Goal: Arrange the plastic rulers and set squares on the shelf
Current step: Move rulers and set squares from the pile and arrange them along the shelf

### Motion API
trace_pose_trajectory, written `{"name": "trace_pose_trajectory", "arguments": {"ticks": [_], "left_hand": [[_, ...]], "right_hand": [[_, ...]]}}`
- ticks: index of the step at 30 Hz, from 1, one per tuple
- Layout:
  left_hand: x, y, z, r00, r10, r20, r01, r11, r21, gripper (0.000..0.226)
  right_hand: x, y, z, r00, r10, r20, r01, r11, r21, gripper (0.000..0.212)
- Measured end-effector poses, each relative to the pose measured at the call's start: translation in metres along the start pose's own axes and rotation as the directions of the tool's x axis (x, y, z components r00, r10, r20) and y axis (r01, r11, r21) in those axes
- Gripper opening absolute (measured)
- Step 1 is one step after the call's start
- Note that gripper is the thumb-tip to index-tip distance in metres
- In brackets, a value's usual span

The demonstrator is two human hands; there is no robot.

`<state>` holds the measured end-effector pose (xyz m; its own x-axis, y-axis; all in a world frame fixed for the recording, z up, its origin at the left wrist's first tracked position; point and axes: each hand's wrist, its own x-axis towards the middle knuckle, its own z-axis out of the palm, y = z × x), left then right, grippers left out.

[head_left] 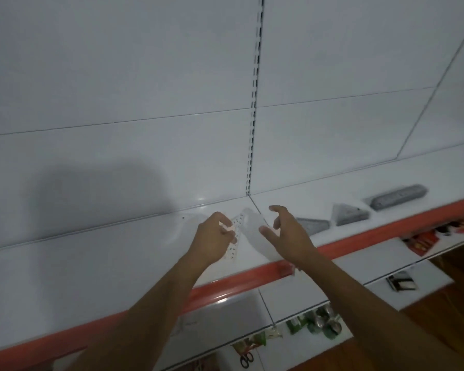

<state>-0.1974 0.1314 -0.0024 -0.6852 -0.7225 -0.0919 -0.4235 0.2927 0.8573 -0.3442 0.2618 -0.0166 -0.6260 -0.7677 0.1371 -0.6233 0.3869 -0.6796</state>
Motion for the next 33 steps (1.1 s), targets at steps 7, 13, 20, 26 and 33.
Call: {"name": "trace_pose_trajectory", "arguments": {"ticks": [7, 13, 20, 26, 33], "left_hand": [[0.011, 0.042, 0.06, 0.981, 0.085, 0.174, -0.053, 0.982, -0.182, 0.018], [0.002, 0.094, 0.144, 0.892, 0.249, 0.377, -0.163, 0.956, -0.246, 0.012], [-0.051, 0.14, 0.244, 0.732, 0.355, 0.581, -0.308, 0.934, -0.183, 0.04], [-0.088, 0.197, 0.319, 0.601, 0.441, 0.666, -0.535, 0.842, -0.075, 0.06], [-0.113, 0.25, 0.413, 0.591, 0.495, 0.637, -0.611, 0.79, -0.046, 0.066]], "right_hand": [[-0.041, 0.05, -0.059, 0.963, 0.14, -0.229, -0.146, 0.989, -0.01, 0.063], [-0.109, 0.088, -0.12, 0.848, 0.321, -0.42, -0.407, 0.904, -0.131, 0.066], [-0.207, 0.137, -0.184, 0.619, 0.514, -0.594, -0.631, 0.776, 0.014, 0.061], [-0.267, 0.188, -0.244, 0.481, 0.58, -0.657, -0.692, 0.711, 0.121, 0.056], [-0.305, 0.248, -0.322, 0.449, 0.554, -0.701, -0.726, 0.684, 0.076, 0.056]]}}
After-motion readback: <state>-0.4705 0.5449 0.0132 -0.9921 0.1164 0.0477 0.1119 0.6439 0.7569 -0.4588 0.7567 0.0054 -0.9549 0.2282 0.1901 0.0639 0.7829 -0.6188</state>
